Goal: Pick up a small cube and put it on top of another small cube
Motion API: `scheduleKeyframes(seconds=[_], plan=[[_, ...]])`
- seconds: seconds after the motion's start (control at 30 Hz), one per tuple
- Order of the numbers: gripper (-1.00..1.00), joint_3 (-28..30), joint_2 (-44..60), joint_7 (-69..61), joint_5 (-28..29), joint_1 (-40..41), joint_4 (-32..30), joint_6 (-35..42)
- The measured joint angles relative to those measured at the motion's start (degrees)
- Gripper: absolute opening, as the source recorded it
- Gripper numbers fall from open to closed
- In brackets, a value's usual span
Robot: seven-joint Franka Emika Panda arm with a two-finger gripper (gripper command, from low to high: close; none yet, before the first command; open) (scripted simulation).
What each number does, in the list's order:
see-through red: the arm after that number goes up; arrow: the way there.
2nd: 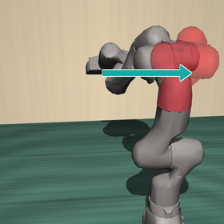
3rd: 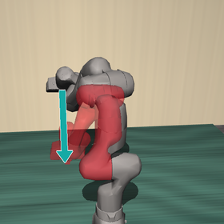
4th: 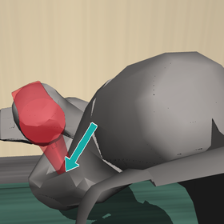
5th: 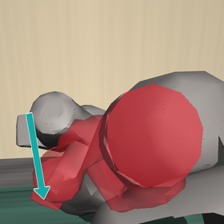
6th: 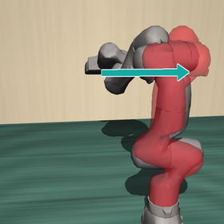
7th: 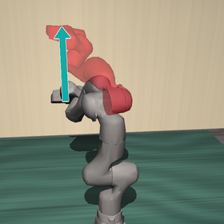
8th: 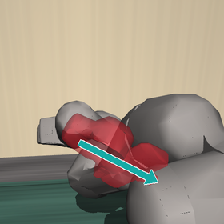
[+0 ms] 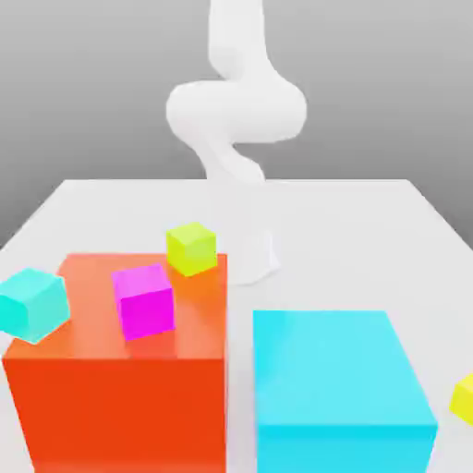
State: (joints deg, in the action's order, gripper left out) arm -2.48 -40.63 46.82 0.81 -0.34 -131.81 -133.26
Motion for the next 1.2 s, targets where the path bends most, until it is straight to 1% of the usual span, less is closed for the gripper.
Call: scheduleKeyframes(seconds=[0.3,0.6,0.77,0.97,1.1,1.13,1.2], plan=[[0.0,-9.3,18.87,4.5,4.19,-1.61,-0.13,-5.43],[0.0,-16.61,37.72,10.67,10.78,-5.91,-0.21,-10.59],[0.0,-17.92,48.17,13.79,14.01,-10.45,-0.26,-13.46],[0.0,-19.76,60.28,16.16,15.94,-15.4,-0.37,-17.26],[0.0,-15.92,68.57,19.56,20.38,-19.36,1.28,-22.68],[-1.0,-14.81,70.28,20.32,21.41,-20.28,1.69,-23.93],[-1.0,-14.81,70.28,20.32,21.41,-20.28,1.69,-23.94]])
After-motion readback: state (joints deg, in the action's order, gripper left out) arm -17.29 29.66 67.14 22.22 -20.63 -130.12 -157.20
